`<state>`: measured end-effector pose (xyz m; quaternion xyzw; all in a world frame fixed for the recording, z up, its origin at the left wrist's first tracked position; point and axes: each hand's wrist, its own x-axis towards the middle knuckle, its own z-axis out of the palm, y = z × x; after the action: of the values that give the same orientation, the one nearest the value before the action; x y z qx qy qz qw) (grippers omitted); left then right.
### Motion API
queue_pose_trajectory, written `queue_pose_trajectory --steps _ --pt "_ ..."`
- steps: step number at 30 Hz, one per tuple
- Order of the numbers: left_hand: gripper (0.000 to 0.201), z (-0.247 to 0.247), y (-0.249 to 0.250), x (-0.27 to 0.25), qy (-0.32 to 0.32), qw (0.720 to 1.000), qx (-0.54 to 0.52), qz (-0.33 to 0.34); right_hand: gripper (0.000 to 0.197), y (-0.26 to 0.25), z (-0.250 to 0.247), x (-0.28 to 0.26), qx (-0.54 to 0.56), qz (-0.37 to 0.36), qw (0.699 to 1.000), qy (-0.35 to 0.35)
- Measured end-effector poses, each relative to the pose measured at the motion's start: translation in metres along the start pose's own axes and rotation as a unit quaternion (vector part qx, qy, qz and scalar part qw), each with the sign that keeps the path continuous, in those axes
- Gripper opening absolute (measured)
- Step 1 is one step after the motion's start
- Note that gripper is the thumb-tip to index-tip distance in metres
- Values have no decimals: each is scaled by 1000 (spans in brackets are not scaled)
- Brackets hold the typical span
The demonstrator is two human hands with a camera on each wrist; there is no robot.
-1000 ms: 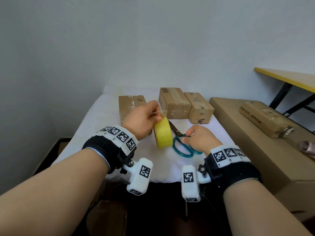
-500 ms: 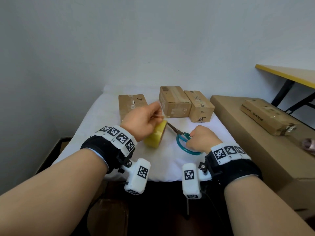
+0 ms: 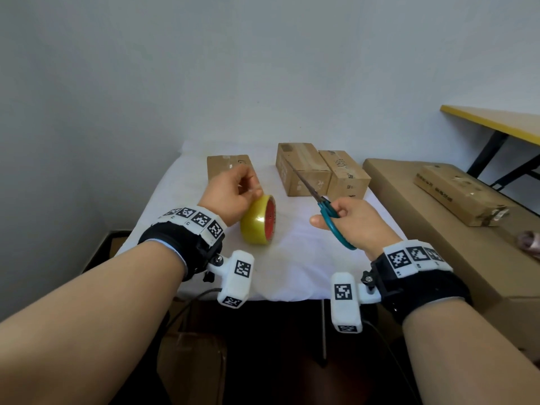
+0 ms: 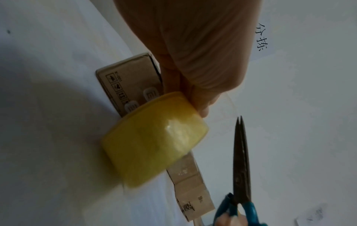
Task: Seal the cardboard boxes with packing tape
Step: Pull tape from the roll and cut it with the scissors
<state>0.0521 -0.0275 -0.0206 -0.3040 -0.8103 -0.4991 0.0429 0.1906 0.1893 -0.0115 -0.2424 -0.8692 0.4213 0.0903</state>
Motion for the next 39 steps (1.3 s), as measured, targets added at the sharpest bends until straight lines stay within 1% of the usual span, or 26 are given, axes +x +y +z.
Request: queue_pose_trajectory --steps 2,4,7,9,12,15,18,24,27,33,36,39 --pt "23 -7 -2 3 41 998 42 4 38 0 1 0 -9 -13 1000 2" --pt "15 -16 -7 6 77 994 83 -3 39 0 1 0 -10 -26 1000 0" --pt "10 -26 -19 8 83 992 88 -24 37 -1 2 1 -11 -47 999 -13" --pt "12 -32 -22 9 72 994 73 -33 40 -3 3 2 -35 -59 997 -31" --pt "12 -36 -21 9 41 998 39 -34 53 -7 8 3 -104 -68 991 -56" --pt "12 -36 -20 7 14 999 13 -35 61 -10 11 2 -138 -73 986 -65" --pt "13 -40 -21 6 0 999 -9 -49 62 -15 12 0 -180 -101 976 -64" --pt "15 -45 -14 -1 -7 996 -46 -73 69 -27 14 -3 -212 -136 966 -63" --pt "15 -41 -7 -4 -23 993 -89 -70 74 -33 17 -2 -234 -148 958 -68" --pt "18 -41 -5 -10 -77 986 -136 -56 73 -40 24 0 -263 -160 948 -81" --pt "18 -42 -7 -10 -83 985 -142 -50 72 -43 25 0 -264 -162 947 -84" --pt "22 -42 -10 -12 -71 982 -163 -60 71 -44 26 0 -267 -162 946 -88"
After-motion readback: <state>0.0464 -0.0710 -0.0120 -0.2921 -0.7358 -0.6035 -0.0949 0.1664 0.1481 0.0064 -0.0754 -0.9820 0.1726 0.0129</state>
